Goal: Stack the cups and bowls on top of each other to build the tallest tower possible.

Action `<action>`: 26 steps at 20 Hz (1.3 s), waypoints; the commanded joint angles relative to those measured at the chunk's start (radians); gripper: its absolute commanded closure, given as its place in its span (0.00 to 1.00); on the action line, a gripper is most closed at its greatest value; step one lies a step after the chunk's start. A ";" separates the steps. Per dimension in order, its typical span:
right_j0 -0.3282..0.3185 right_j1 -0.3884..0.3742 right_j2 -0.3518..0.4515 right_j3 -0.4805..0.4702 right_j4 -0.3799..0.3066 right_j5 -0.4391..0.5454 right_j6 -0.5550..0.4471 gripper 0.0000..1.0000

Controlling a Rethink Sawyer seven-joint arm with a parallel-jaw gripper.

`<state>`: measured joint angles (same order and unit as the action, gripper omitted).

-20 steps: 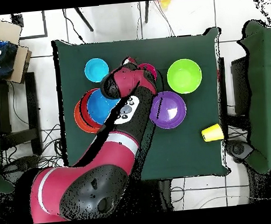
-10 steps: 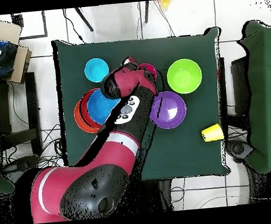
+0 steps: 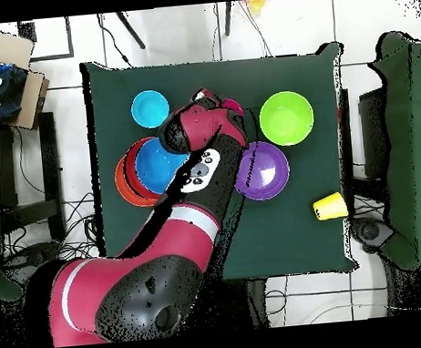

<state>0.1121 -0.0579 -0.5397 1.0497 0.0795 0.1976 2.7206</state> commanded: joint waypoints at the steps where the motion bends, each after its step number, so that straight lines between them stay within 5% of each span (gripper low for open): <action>1: -0.018 -0.005 0.134 0.051 -0.018 0.022 0.017 1.00; 26: -0.011 -0.018 0.126 0.060 -0.017 0.056 0.013 1.00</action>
<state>0.1091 -0.0733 -0.5397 1.0568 0.0793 0.1979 2.7206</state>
